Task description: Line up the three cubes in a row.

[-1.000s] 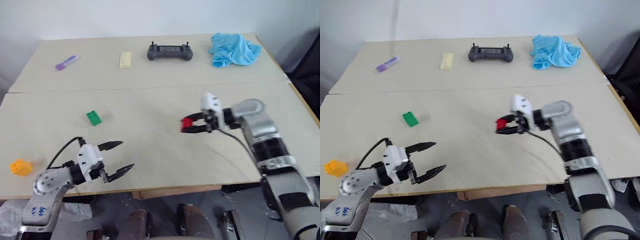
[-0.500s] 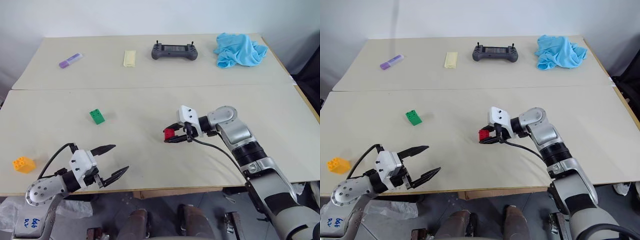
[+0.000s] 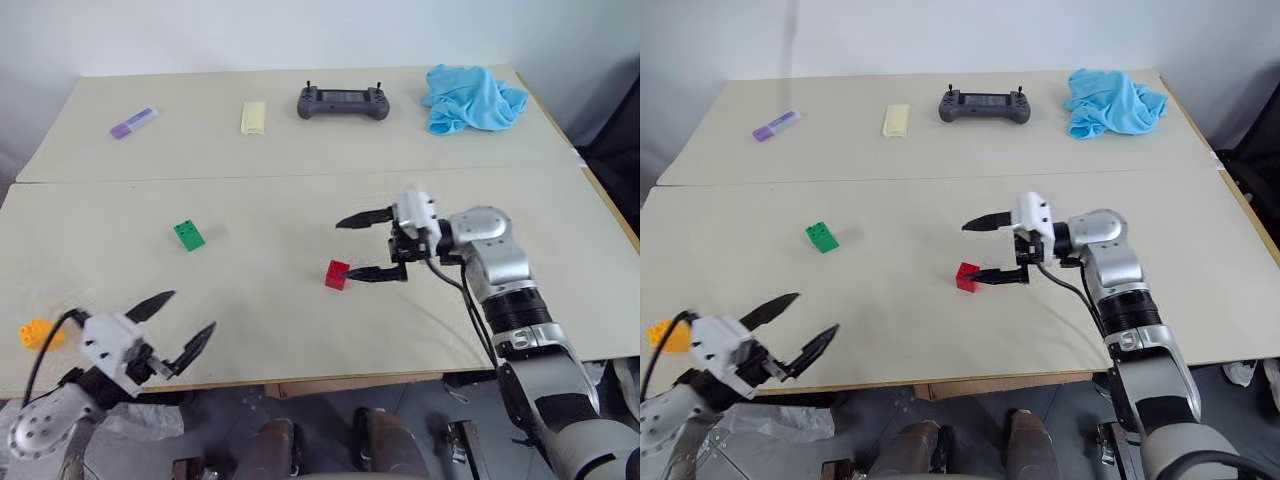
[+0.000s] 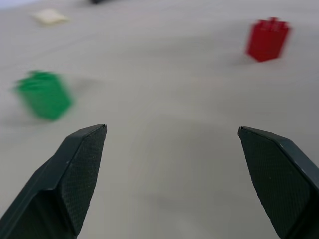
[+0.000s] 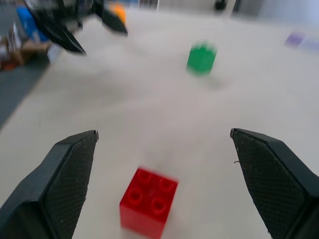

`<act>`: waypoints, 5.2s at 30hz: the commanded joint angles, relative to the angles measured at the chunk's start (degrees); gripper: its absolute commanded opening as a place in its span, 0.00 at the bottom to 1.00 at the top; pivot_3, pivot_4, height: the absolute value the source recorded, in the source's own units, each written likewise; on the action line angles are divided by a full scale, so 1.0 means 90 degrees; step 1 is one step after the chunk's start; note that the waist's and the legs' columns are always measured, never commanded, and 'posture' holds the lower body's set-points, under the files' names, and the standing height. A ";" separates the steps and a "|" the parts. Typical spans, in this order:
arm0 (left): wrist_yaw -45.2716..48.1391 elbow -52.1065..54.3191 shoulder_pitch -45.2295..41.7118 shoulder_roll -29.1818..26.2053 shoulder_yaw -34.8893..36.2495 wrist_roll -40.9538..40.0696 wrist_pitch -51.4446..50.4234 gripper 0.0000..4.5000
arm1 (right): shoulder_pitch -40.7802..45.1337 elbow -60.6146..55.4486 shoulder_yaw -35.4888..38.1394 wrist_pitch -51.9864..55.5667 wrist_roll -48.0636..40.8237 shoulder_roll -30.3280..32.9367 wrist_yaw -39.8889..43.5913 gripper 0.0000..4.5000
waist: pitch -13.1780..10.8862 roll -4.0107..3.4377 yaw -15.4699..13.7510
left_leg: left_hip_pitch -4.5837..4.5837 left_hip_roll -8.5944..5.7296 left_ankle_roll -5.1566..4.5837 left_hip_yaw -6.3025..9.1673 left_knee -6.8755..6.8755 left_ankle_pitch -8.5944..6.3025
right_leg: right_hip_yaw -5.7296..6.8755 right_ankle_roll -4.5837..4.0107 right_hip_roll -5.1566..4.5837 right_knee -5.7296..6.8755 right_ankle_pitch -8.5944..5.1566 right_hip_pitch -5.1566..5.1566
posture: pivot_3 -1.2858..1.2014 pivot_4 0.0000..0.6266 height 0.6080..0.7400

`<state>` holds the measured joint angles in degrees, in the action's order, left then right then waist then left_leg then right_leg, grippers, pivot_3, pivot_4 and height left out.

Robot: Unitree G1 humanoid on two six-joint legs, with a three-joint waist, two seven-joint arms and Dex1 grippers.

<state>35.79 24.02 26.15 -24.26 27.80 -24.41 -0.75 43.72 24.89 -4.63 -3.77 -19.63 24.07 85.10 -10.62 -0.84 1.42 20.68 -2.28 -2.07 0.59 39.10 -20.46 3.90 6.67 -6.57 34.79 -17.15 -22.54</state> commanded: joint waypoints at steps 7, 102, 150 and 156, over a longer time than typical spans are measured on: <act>-0.0966 -0.0445 0.1006 0.1478 0.1303 -0.0496 0.0645 1.00 | -0.0981 -0.0682 0.0867 -0.0069 -0.0831 -0.0122 -0.0658 0.99 | -0.0004 0.0006 -0.0029 | 0.0000 0.0000 -0.0003 -0.0002 0.0000 -0.0005 | -0.0002 0.0000 -0.0002 -0.0008 0.0000 0.0001 | 0.52 0.24 1.00; 0.5880 -0.8915 -0.8984 -0.0244 -0.4021 0.1812 0.2131 0.33 | -0.4175 -0.4215 0.1730 0.1121 -0.1201 0.1504 -0.2496 1.00 | -0.0005 0.0023 -0.0313 | 0.0060 -0.0031 -0.0027 -0.0006 0.0061 0.0023 | 0.0072 0.0037 0.0025 0.0038 0.0019 -0.0029 | 0.52 0.24 1.00; -0.0976 0.0027 0.1093 0.2517 0.2833 -0.1191 -0.0468 1.00 | -0.1432 -0.3123 -0.0354 0.0920 -0.0937 0.0029 -0.1298 1.00 | -0.0009 0.0029 -0.0277 | 0.0049 -0.0002 -0.0009 0.0034 0.0090 -0.0018 | -0.0007 0.0011 -0.0001 -0.0010 0.0006 -0.0004 | 0.52 0.24 1.00; -0.1243 -0.0810 0.1361 0.2765 0.2921 -0.1381 0.0008 1.00 | -0.1384 -0.3026 -0.0400 0.0806 -0.0887 0.0004 -0.1163 1.00 | -0.0006 0.0038 -0.0310 | 0.0052 -0.0002 -0.0018 0.0035 0.0091 -0.0025 | -0.0004 0.0009 -0.0002 -0.0018 0.0005 -0.0002 | 0.52 0.24 1.00</act>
<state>24.81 16.25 36.75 0.74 53.55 -35.20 -1.86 30.70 -1.79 -8.68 4.65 -27.10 24.24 74.23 -10.67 -0.50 -1.37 21.15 -2.29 -2.25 0.90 39.93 -20.71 3.86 6.75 -6.60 34.62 -17.10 -22.55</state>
